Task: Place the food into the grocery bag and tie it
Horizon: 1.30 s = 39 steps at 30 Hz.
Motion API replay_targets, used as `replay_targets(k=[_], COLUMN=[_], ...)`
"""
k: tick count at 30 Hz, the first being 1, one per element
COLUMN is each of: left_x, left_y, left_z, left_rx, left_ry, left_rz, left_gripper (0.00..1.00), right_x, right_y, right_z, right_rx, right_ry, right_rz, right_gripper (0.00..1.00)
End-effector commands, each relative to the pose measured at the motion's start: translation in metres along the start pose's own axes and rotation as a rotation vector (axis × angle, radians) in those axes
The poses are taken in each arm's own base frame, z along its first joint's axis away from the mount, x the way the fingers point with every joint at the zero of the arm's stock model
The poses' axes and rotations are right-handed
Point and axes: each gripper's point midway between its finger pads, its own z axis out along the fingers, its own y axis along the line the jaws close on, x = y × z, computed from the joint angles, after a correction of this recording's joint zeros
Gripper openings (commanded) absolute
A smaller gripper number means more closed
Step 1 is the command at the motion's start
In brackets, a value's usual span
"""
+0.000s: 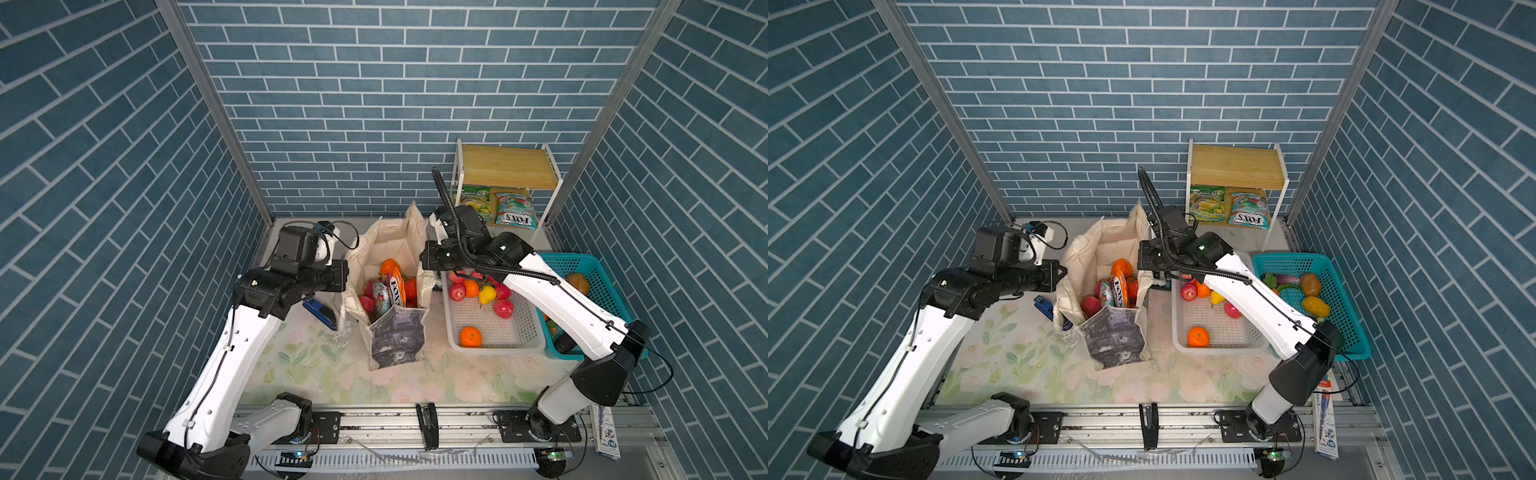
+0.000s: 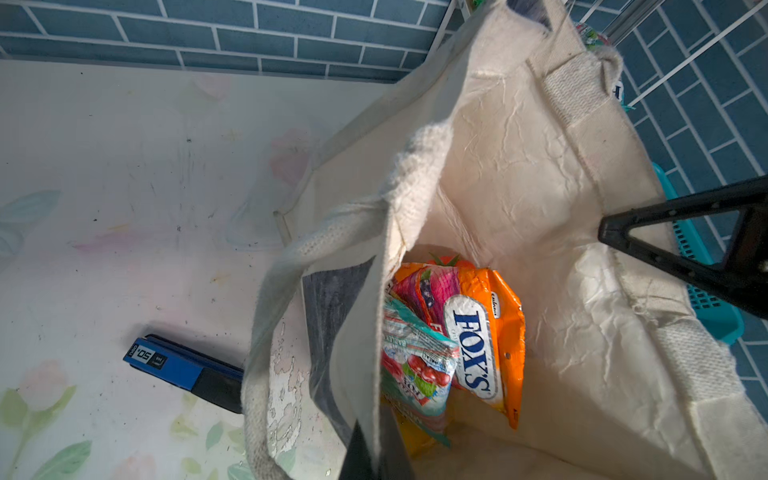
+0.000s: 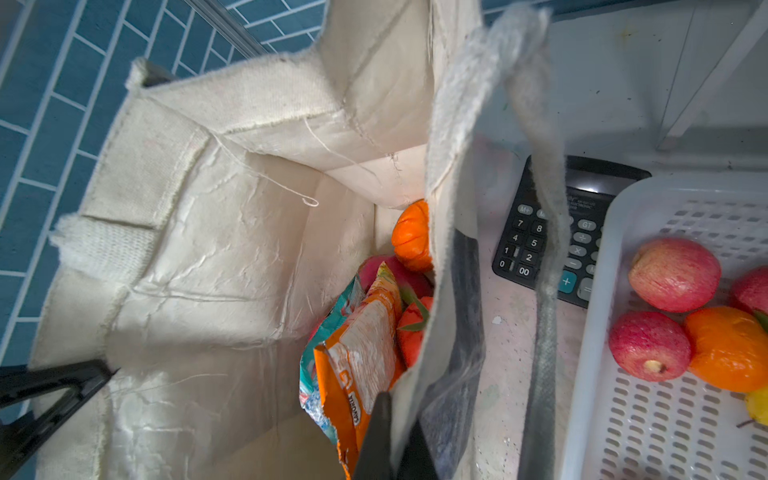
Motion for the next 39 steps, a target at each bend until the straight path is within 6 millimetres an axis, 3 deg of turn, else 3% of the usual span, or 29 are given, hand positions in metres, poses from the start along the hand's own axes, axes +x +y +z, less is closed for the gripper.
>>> replay_targets(k=[1,7,12,16,25,32,39], left_x=[-0.026,-0.023,-0.018,-0.017,-0.026,-0.017,-0.030], left_y=[-0.003,0.024,0.020,0.019,0.000,-0.017,-0.041], left_z=[-0.021,-0.015,0.021,0.033,0.039,0.057,0.057], left_rx=[-0.019,-0.170,-0.122,-0.110,-0.015,0.072,0.146], left_ry=[-0.125,-0.093,-0.018,0.007,0.032,0.098,0.036], left_rz=[0.031,0.032,0.025,0.005,-0.087,-0.157,-0.171], left_gripper=[0.04,0.04,0.05,0.05,0.08,0.09,0.02], right_x=[-0.020,-0.018,-0.011,0.000,0.016,0.026,0.023], right_y=[0.017,0.007,0.005,0.003,0.008,0.032,0.057], right_z=[-0.021,-0.014,0.005,0.019,0.019,0.024,0.046], right_rx=[-0.037,0.029,0.044,0.043,0.008,-0.137,-0.260], right_ry=[-0.076,-0.039,0.008,0.057,0.113,0.176,0.220], right_rz=[-0.052,-0.072,-0.070,-0.068,-0.103,-0.102,-0.083], right_gripper=[0.00,0.00,0.00,0.00,0.00,0.00,0.00])
